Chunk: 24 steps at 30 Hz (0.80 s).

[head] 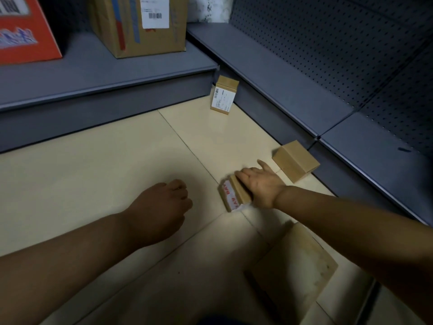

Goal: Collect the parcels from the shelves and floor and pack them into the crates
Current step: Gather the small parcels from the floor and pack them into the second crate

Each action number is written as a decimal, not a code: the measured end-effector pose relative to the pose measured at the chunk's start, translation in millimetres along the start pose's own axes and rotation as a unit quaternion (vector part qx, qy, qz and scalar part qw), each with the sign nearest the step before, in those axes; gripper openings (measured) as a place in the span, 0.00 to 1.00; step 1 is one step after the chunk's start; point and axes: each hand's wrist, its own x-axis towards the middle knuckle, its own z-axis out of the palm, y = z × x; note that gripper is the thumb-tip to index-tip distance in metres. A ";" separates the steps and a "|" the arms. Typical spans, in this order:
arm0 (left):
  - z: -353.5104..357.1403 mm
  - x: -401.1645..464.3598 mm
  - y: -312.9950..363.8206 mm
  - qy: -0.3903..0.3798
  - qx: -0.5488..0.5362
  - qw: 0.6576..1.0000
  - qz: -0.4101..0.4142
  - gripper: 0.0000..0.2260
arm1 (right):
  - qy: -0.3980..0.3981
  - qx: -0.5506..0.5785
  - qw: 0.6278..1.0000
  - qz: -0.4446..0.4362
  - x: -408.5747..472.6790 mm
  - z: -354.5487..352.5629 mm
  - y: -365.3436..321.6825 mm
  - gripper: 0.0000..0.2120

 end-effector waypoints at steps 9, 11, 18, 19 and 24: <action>-26.6 -58.8 -43.8 -0.014 0.023 0.985 -0.172 0.34 | 0.092 0.348 0.932 0.051 58.7 -88.7 -110.6 0.42; -37.7 -80.5 -56.5 -0.004 0.031 0.979 -0.201 0.42 | 0.099 0.468 0.877 0.042 65.6 -108.1 -134.1 0.30; -58.7 -148.4 -74.8 0.073 -0.098 0.937 -0.328 0.54 | -0.012 0.700 0.713 0.050 79.1 -153.2 -198.0 0.18; -58.9 -156.1 -74.8 0.087 -0.124 0.926 -0.345 0.54 | -0.027 0.708 0.704 0.052 80.4 -158.0 -206.2 0.20; -62.3 -189.6 -76.5 0.133 -0.175 0.905 -0.365 0.58 | -0.069 0.733 0.676 0.031 82.4 -177.1 -243.4 0.24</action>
